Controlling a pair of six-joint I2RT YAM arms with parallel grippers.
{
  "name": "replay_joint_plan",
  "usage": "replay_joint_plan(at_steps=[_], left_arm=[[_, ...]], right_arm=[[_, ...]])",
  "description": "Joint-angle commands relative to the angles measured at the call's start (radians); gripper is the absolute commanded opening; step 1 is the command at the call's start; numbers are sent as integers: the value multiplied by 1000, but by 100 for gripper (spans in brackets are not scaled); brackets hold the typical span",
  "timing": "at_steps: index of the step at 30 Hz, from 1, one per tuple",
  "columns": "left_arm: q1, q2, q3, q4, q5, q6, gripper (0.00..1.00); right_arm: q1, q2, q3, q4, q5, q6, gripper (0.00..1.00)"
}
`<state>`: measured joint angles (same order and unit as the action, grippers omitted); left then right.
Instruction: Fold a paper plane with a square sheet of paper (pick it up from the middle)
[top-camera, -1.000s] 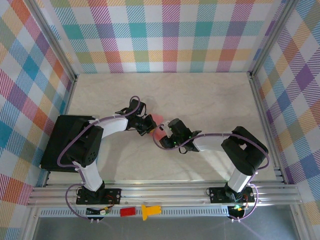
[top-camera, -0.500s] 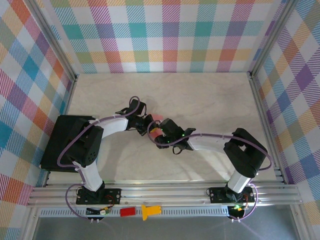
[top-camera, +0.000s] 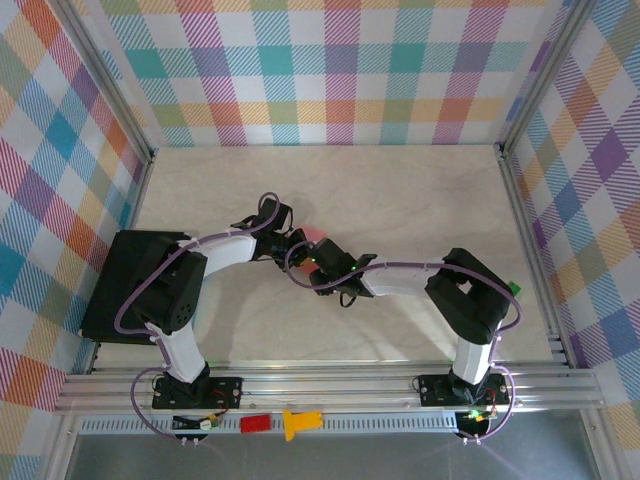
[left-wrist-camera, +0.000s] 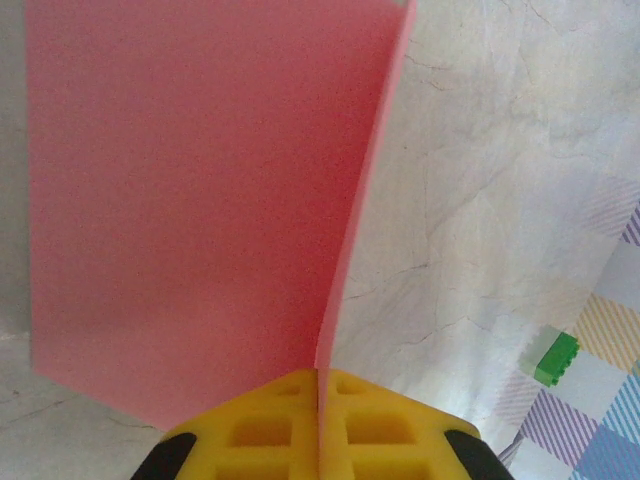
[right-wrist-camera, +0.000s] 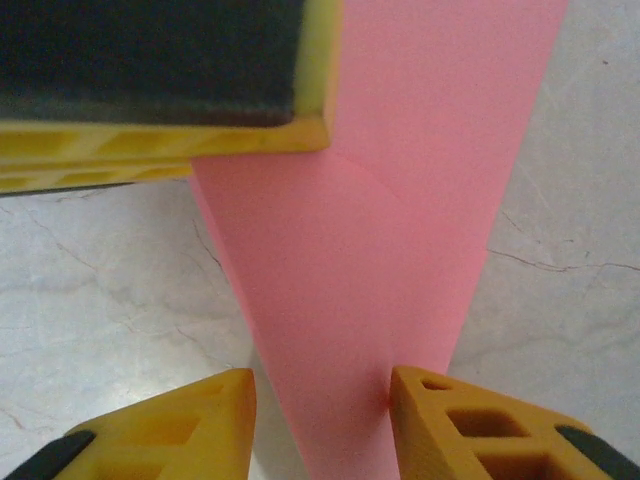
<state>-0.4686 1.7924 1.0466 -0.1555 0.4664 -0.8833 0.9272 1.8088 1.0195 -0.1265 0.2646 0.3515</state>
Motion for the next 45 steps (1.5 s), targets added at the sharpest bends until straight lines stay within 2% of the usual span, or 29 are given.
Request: replay_joint_plan(at_steps=[1, 22, 45], left_arm=[[-5, -18, 5, -10, 11, -15, 6], [-5, -16, 2, -6, 17, -22, 6], [-5, -16, 7, -15, 14, -23, 6]], right_arm=[[7, 21, 33, -10, 46, -8, 38], [10, 48, 45, 8, 59, -28, 28], [13, 32, 15, -1, 129, -54, 28]])
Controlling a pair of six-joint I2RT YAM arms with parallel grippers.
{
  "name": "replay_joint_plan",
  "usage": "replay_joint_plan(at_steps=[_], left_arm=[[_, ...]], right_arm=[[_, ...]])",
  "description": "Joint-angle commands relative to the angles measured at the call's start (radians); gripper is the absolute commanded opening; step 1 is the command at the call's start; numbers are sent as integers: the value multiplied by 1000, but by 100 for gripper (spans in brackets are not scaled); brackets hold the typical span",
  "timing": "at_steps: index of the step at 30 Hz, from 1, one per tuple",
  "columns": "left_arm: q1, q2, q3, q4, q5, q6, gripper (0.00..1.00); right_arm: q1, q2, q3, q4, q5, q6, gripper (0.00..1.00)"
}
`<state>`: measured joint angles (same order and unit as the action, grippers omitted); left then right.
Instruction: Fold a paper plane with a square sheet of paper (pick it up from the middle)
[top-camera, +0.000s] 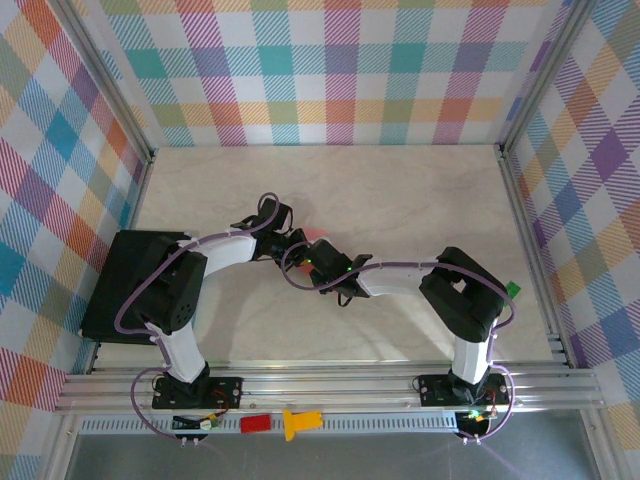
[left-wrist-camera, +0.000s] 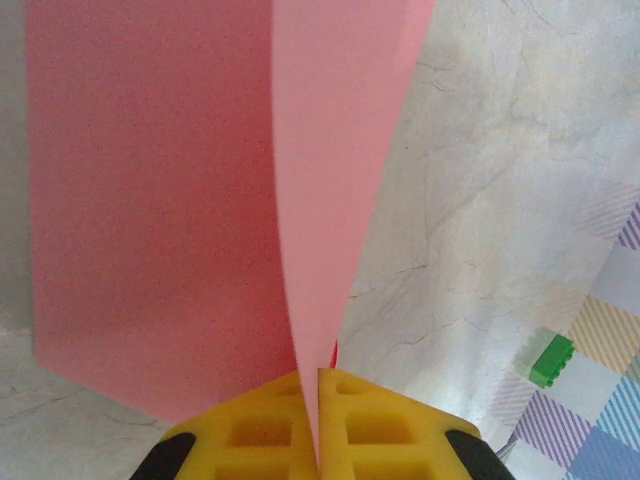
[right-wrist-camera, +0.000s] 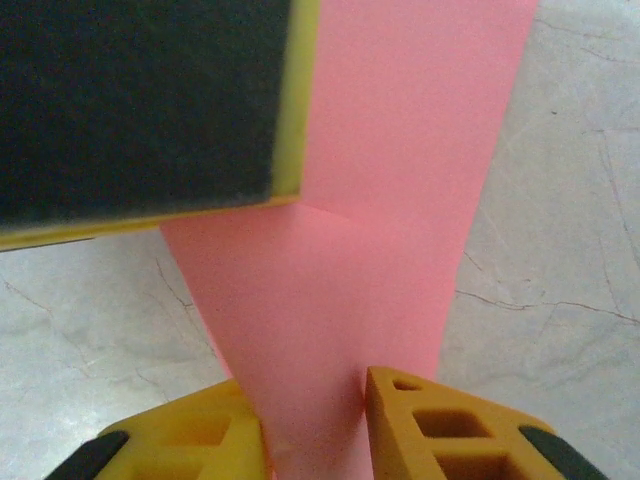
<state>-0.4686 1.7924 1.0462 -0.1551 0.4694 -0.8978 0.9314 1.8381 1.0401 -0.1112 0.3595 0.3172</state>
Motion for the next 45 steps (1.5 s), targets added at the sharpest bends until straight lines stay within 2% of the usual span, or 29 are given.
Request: replay_joint_plan(at_steps=[1, 11, 22, 32, 45], left_arm=[[-5, -14, 9, -15, 11, -9, 6], [-4, -20, 16, -21, 2, -12, 9], [50, -65, -1, -19, -18, -28, 25], [94, -140, -53, 5, -25, -35, 29], [94, -237, -236, 205, -6, -122, 32]], right_arm=[[7, 0, -8, -15, 35, -22, 27], [9, -7, -24, 3, 26, -33, 22], [9, -23, -56, 43, 9, -59, 19], [9, -39, -65, 60, -36, -66, 19], [-7, -48, -113, 118, -174, -11, 19]])
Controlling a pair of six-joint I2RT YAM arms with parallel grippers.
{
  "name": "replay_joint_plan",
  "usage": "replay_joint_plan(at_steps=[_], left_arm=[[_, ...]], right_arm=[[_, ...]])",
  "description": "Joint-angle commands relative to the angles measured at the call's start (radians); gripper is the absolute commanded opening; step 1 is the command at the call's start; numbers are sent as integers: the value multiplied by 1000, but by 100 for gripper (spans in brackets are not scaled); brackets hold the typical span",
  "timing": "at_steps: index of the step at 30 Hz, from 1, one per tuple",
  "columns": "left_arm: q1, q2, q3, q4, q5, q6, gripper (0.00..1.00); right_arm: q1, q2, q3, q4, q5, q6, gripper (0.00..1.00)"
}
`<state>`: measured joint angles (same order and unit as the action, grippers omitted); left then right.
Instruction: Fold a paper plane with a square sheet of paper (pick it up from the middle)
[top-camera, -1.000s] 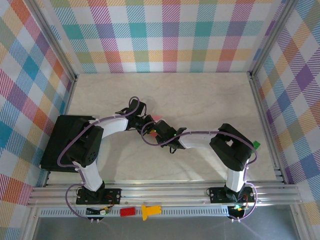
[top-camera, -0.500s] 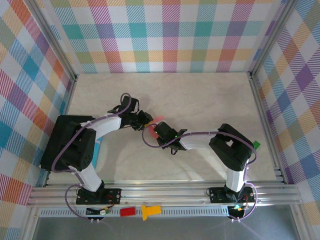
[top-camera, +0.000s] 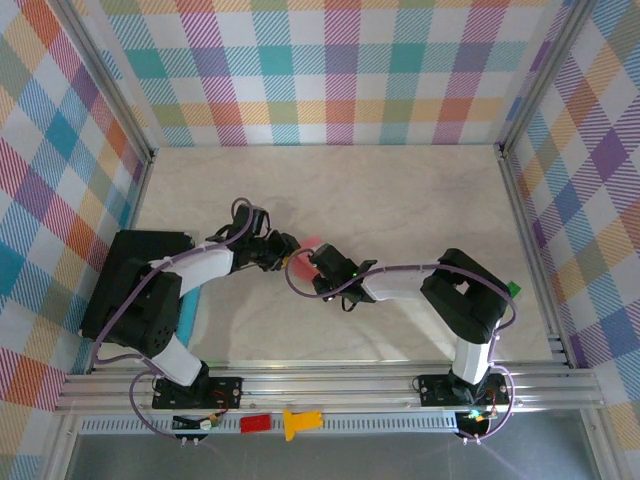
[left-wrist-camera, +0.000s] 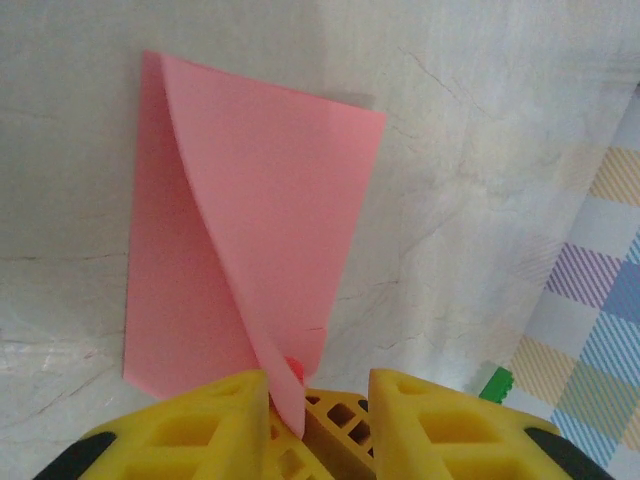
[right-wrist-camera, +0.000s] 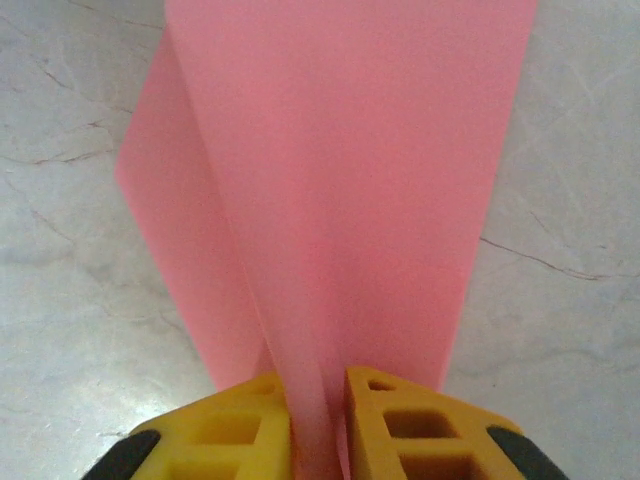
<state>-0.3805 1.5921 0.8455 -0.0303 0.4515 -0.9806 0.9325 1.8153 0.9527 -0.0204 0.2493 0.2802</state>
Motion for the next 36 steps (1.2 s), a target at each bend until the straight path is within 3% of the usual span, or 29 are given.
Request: replay_joint_plan(at_steps=[1, 16, 25, 36], left_arm=[[6, -40, -51, 97, 16, -48, 32], [-8, -98, -209, 286, 12, -119, 32], [-50, 36, -201, 420, 75, -137, 34], [-56, 103, -206, 455, 61, -147, 23]], right_arm=[[-11, -28, -34, 36, -76, 30, 18], [-65, -40, -135, 150, -223, 105, 19], [-105, -60, -145, 185, -303, 136, 20], [-112, -75, -107, 115, -325, 165, 27]])
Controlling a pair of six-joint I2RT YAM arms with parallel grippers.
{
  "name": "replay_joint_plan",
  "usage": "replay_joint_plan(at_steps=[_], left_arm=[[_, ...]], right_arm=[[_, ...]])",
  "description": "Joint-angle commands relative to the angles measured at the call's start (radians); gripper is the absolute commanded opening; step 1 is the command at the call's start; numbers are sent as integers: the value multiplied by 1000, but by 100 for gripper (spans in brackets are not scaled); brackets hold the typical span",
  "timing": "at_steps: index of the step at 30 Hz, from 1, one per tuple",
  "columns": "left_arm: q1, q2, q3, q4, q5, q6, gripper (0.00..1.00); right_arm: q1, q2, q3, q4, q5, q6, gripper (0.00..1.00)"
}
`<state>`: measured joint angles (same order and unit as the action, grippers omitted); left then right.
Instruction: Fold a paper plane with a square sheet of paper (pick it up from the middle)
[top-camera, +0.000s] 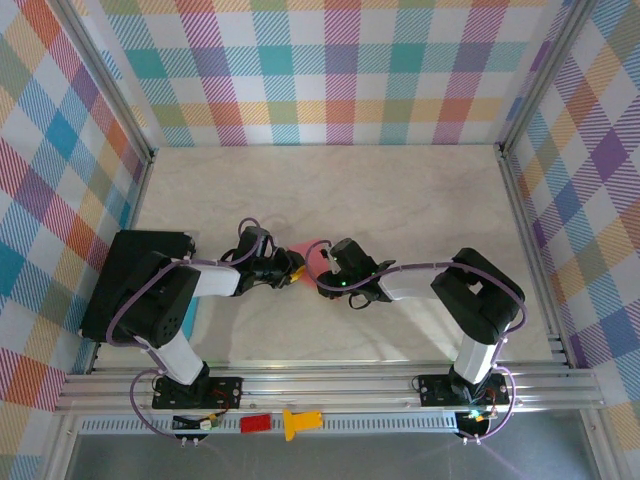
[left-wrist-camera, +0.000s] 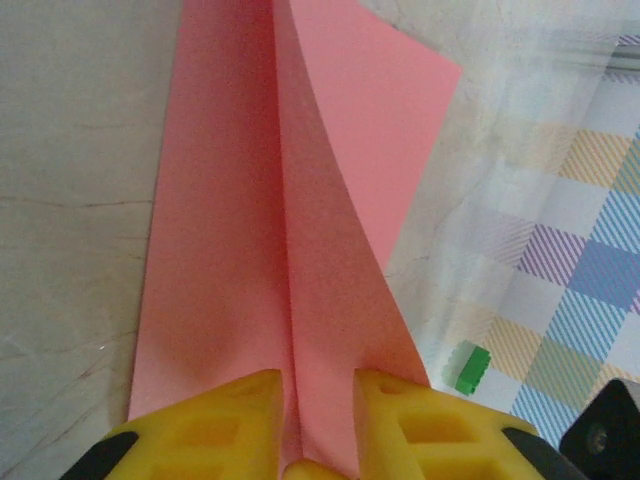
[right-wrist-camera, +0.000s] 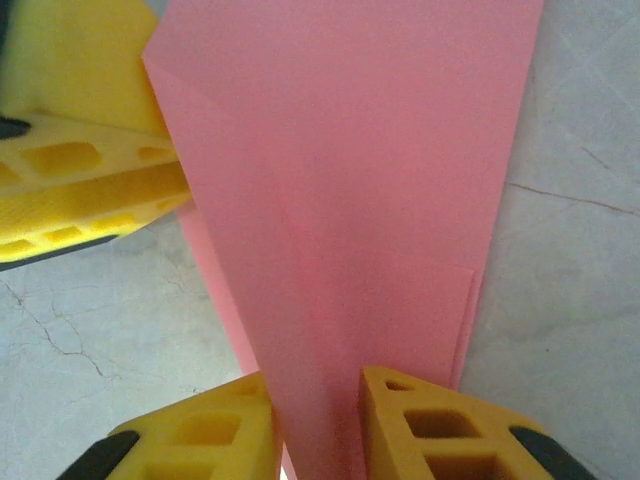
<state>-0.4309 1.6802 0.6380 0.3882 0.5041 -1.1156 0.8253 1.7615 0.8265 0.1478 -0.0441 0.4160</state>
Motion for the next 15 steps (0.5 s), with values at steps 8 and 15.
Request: replay_joint_plan(at_steps=[8, 15], left_arm=[[-6, 7, -5, 53, 14, -8, 22], [-6, -36, -22, 54, -8, -4, 23]], right_arm=[[-17, -16, 34, -82, -51, 65, 26], [-31, -17, 9, -36, -61, 81, 22]])
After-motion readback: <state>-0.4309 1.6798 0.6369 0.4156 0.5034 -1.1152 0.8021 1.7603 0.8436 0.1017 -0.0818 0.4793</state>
